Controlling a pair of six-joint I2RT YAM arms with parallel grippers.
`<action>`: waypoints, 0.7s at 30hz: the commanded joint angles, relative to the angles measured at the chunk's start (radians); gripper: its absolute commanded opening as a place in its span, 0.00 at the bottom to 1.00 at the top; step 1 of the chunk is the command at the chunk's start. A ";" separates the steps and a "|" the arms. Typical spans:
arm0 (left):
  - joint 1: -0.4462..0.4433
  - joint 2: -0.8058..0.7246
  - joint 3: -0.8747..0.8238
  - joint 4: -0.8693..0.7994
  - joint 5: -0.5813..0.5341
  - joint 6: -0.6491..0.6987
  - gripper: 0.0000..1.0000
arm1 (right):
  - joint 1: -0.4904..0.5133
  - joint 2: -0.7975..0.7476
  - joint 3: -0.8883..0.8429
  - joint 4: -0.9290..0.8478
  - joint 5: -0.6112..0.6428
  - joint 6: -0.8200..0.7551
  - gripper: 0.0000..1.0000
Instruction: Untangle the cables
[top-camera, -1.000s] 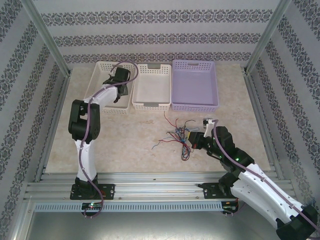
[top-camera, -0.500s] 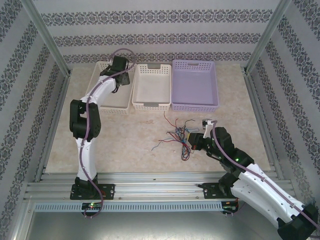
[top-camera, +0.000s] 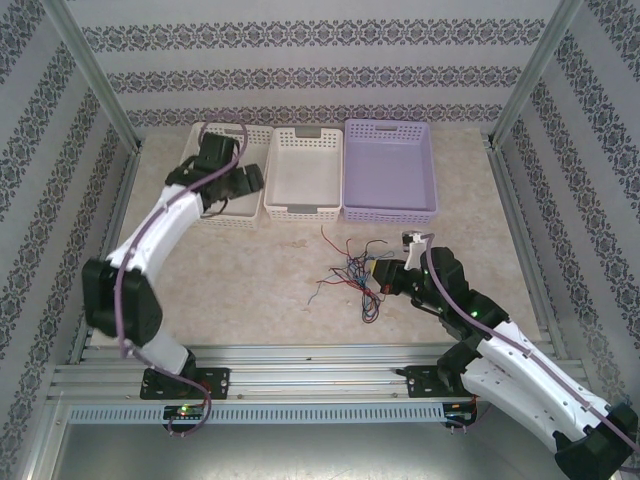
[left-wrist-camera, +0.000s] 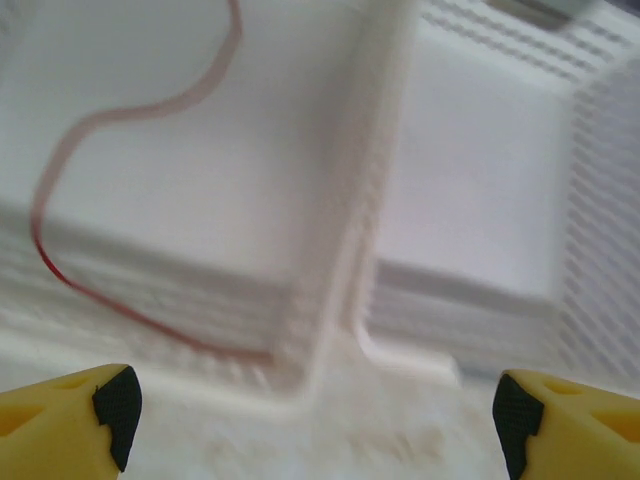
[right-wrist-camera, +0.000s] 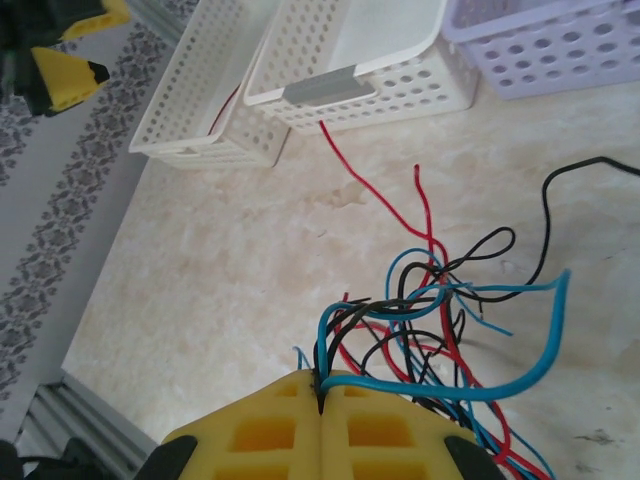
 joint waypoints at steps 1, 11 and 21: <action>-0.133 -0.125 -0.183 0.078 0.092 -0.107 0.92 | 0.004 -0.001 0.034 0.060 -0.101 0.000 0.00; -0.342 -0.433 -0.631 0.301 0.101 -0.365 0.91 | 0.000 -0.027 -0.013 0.149 -0.269 -0.046 0.00; -0.432 -0.384 -0.668 0.512 0.073 -0.460 0.92 | -0.003 -0.003 -0.060 0.199 -0.291 -0.044 0.00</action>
